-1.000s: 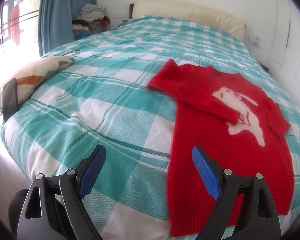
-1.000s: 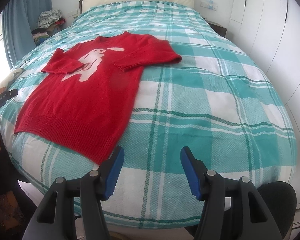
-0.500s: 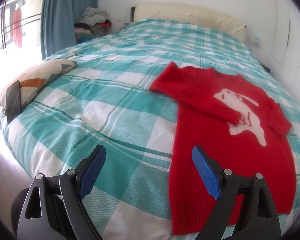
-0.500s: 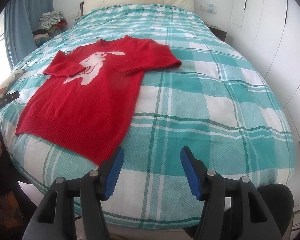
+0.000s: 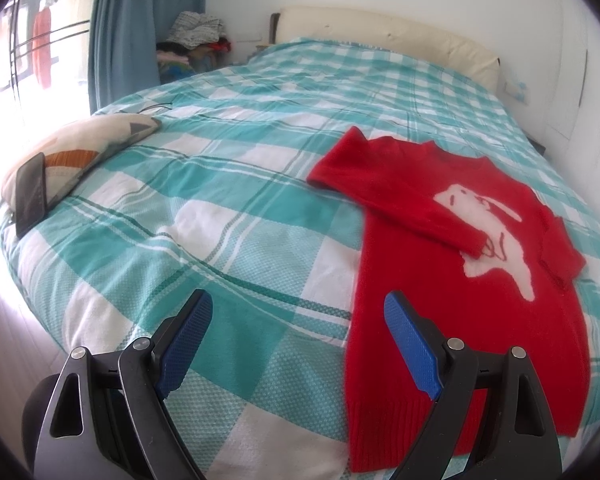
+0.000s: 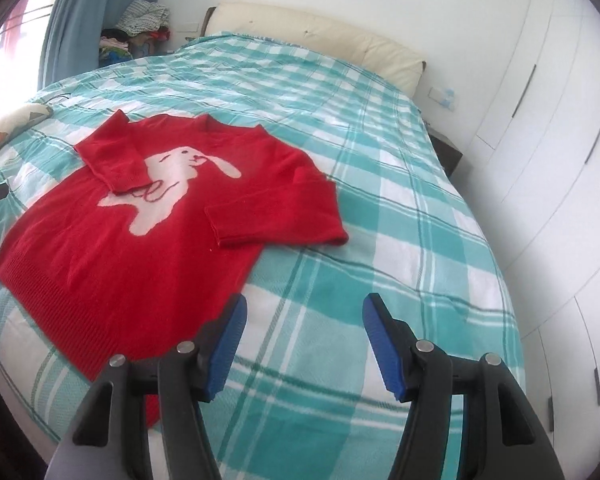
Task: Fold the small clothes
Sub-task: 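Move the right gripper to the folded sleeve cuff and grasp it, then pull the sleeve outward from the body with the right gripper, release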
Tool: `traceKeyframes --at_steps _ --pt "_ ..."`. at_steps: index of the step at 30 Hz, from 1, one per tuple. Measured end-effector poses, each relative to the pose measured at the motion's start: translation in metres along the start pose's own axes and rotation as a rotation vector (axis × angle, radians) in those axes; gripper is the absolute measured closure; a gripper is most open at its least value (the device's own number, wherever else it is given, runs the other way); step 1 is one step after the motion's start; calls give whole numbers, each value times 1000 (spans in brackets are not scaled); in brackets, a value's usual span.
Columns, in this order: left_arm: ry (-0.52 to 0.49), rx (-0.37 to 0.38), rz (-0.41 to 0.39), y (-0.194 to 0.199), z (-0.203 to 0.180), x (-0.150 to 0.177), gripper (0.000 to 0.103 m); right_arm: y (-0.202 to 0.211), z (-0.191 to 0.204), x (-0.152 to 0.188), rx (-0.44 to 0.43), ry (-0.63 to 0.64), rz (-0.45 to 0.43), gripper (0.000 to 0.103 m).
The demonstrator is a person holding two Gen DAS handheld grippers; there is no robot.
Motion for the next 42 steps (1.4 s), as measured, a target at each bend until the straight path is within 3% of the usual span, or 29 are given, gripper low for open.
traceKeyframes --at_steps 4,10,12,13,14,16,21,24,28,31,36,42 --pt "-13 -13 8 -2 -1 2 14 -52 52 -17 -166 116 53 42" --pt "7 -17 25 -6 5 3 14 -153 77 -19 -154 205 147 43" --pt "21 -12 39 -10 7 4 14 -172 71 -16 -208 137 177 53" --pt "28 -9 46 -11 9 5 14 -174 62 -20 -216 82 181 78" --pt "34 -6 52 -12 10 6 14 -172 49 -25 -222 20 181 95" --pt "50 4 62 -14 11 7 14 -158 13 -41 -257 -127 138 96" --pt "71 25 78 -18 9 9 14 -116 -142 -60 -109 -427 36 96" --pt "61 13 76 -18 8 9 14 -90 -230 -51 14 -548 1 96" --pt "51 9 87 -21 5 11 14 -71 -309 -23 84 -721 -2 96" --pt "40 3 91 -23 3 12 14 -79 -325 11 91 -792 58 96" --pt "16 -19 88 -21 3 14 14 -104 -317 61 88 -868 150 96" --pt "12 -30 100 -24 4 17 14 -115 -322 93 112 -917 148 97"
Point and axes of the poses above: each gripper's, at about its wrist camera, not at the fingertips, and y roughly against the way its jaws point, z to its left, x to its underside, the point moved 8 cm from there along -y, roughly the way its jaws point, and after that the axes turned 10 degrees about -y, right-handed, at the moved point
